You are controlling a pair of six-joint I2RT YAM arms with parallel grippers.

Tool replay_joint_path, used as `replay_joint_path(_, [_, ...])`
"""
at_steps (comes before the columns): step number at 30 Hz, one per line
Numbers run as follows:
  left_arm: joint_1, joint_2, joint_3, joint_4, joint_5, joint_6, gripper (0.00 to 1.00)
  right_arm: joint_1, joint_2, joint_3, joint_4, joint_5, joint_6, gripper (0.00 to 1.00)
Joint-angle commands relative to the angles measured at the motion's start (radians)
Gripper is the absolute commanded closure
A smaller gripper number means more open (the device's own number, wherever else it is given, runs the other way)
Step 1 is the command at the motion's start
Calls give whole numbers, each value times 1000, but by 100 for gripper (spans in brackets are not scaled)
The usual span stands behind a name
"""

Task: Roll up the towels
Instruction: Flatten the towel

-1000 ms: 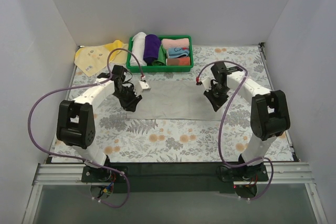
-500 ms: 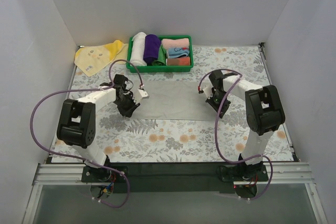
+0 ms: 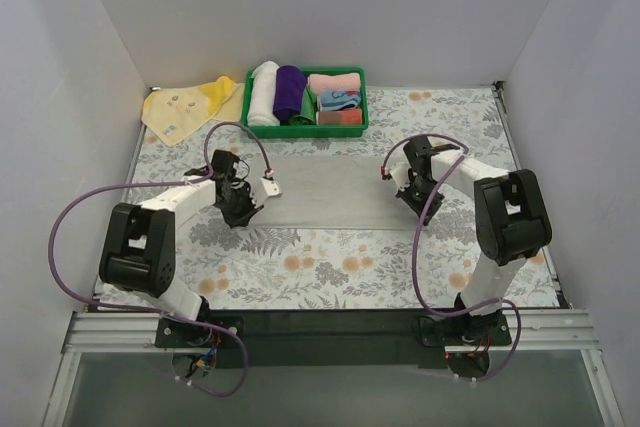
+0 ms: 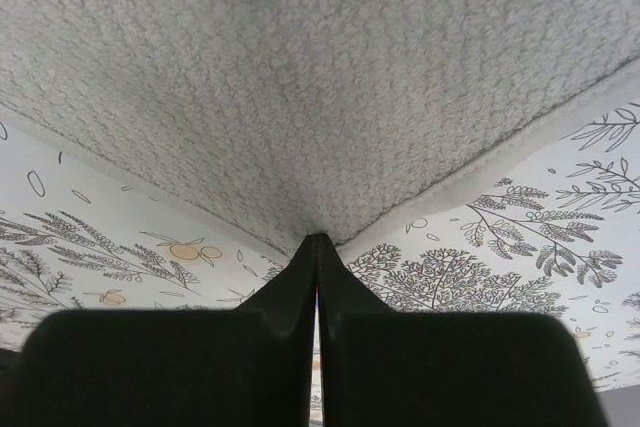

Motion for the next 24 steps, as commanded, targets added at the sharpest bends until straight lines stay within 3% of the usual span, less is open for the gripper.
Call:
replay_joint_path(1, [32, -12, -79, -185, -108, 55, 94, 56, 16, -100, -12, 63, -55, 99])
replay_joint_path(10, [29, -116, -121, -283, -74, 84, 95, 165, -35, -151, -44, 34, -40, 99])
replay_joint_path(12, [29, -124, -111, -295, -68, 81, 89, 167, -49, -149, -73, 14, -40, 99])
replay_joint_path(14, [32, -134, -66, -312, -51, 78, 79, 167, -81, -135, -95, -1, -48, 84])
replay_joint_path(15, [31, -139, -41, -318, -37, 77, 65, 165, -94, -122, -115, -15, -51, 62])
replay_joint_path(18, [37, -128, 113, -347, 39, 61, 49, 158, -136, -11, -139, -20, -51, 37])
replay_joint_path(21, [42, -79, 288, -353, 96, 20, 37, 117, -106, 182, -176, -64, -48, 28])
replay_joint_path(24, [77, -38, 385, -318, 139, -11, 30, 55, -61, 381, -195, -89, -49, 27])
